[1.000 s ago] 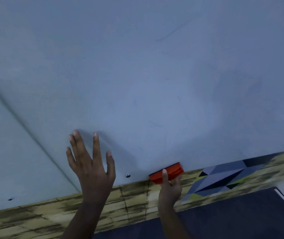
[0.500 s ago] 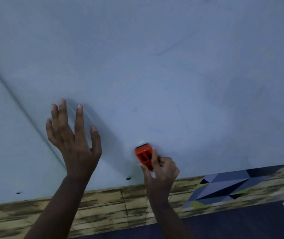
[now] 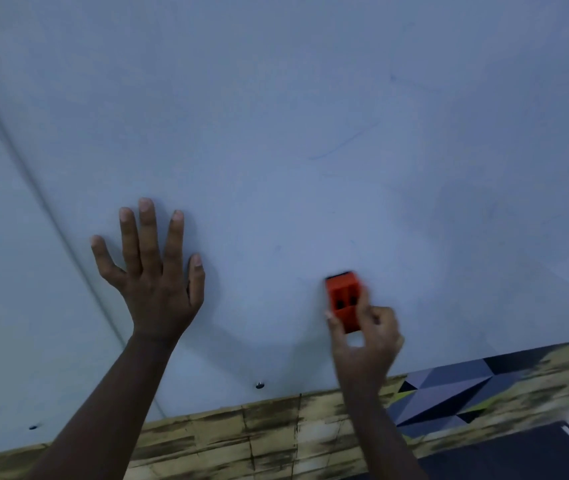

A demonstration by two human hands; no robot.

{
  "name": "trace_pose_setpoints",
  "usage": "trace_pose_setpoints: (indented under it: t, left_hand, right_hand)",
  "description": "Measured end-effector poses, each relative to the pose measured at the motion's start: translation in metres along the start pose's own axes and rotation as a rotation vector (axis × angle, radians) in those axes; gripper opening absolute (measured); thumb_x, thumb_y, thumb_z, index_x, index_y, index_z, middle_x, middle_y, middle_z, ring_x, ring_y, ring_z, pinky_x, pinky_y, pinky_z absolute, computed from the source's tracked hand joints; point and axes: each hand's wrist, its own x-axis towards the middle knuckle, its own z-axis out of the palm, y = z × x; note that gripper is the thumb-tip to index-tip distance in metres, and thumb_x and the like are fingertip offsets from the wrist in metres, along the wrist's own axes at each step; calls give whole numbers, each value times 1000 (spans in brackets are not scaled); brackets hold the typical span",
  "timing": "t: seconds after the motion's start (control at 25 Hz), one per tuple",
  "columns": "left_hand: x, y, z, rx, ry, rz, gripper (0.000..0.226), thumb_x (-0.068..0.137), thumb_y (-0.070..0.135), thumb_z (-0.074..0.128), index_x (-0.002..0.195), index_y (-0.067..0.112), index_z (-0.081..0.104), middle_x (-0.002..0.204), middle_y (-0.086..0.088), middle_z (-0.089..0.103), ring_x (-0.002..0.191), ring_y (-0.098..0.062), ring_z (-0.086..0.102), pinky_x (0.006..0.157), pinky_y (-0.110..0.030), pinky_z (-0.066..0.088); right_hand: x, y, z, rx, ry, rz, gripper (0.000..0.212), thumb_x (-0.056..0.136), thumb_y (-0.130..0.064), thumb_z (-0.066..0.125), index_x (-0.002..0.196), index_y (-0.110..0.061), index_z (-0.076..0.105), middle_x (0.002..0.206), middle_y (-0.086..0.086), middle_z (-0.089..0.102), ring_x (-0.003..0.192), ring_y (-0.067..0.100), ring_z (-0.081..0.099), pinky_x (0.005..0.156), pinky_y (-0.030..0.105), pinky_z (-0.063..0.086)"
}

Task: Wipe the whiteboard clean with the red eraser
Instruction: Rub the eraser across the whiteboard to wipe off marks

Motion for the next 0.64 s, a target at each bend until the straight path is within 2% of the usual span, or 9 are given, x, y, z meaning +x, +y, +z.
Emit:
trace_pose_setpoints:
  t: [0.04,0.12,0.2,0.28,0.48,0.56,0.64]
  left_hand:
    - [-3,-1,3,18,7,9,65,107,33,41,168,15,26,177,-13,11,164,-32,10,127,-65,5]
    - [-5,0,6,22,19,8,65,107,33,41,168,13,27,177,-12,10,164,-33,11,127,-66,6]
    - [-6,0,6,19,27,11,65,107,33,42,167,12,28,177,-13,11,164,-34,12,127,-67,7]
    - [-6,-1,6,18,30,11,64,108,33,42,167,11,29,177,-13,12,164,-34,12,127,-67,7]
    - [-8,0,7,6,28,13,66,107,32,42,168,13,26,177,-12,11,164,-34,11,127,-67,6]
    - [-8,1,6,2,30,12,67,106,32,42,168,13,25,177,-12,10,164,-34,10,128,-66,5]
    - [-7,1,6,4,31,12,67,106,32,42,168,13,26,177,-12,9,164,-33,10,128,-66,5]
  right_hand:
    - [17,6,-10,99,50,138,71,88,-53,73,148,-22,55,102,3,52,90,15,51,77,41,49]
    - [41,20,-28,240,113,323,72,91,-47,77,153,-23,51,106,6,53,94,13,53,83,41,54]
    - [48,29,-36,308,141,417,72,92,-36,78,155,-28,45,113,9,55,104,13,55,91,39,53]
    - [48,24,-35,356,154,468,73,92,-32,78,156,-29,43,116,9,56,109,12,56,92,36,53]
    - [39,-31,-22,313,58,265,79,85,-41,78,156,-26,47,103,5,50,89,20,56,74,24,54]
    - [23,-60,-9,257,-44,128,81,85,-40,82,156,-32,46,104,-1,46,91,24,54,76,31,54]
    - [-1,-83,6,93,-128,-102,76,87,-42,81,154,-38,45,104,-4,45,92,22,49,74,38,50]
